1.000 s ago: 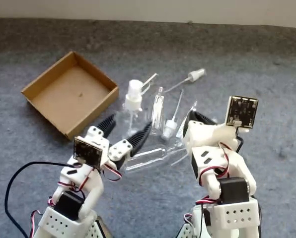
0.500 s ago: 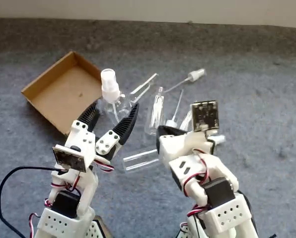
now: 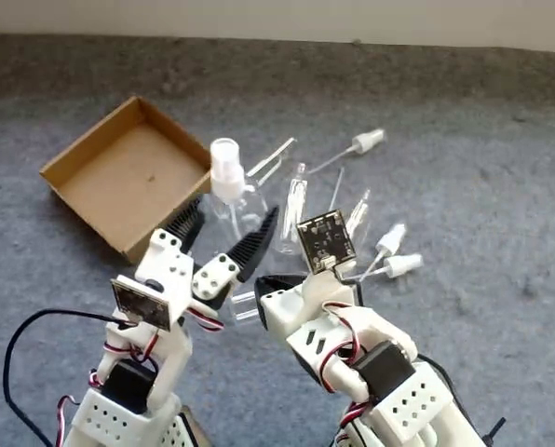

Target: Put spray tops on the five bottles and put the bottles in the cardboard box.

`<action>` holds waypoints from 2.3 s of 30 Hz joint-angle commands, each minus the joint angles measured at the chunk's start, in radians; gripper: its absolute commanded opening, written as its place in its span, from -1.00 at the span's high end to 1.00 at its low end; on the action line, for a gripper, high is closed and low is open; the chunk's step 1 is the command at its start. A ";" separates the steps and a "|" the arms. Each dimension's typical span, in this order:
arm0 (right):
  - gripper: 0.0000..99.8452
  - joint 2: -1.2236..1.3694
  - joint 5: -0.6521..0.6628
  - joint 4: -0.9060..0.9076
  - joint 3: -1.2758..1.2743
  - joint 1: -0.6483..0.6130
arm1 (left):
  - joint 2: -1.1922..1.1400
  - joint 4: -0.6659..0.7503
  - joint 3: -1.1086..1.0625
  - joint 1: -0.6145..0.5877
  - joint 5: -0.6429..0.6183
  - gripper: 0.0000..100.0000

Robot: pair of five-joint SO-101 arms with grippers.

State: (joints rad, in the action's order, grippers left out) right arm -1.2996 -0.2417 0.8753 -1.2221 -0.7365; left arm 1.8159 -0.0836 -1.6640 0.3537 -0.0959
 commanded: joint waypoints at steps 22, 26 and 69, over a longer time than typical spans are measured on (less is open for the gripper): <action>0.99 -0.541 0.149 -0.191 -0.320 -0.031 | 0.016 0.031 0.031 0.113 -0.012 0.62; 0.99 -0.544 0.149 -0.191 -0.363 -0.085 | 0.016 0.031 0.005 0.157 -0.012 0.62; 0.99 -0.544 0.155 -0.364 -0.478 0.240 | 0.016 0.025 -0.031 0.041 -0.005 0.62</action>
State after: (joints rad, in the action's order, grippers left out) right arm -1.8320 -0.0990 0.5332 -1.6671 -0.5063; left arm 1.8174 -0.0821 -1.6732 0.4994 -0.0974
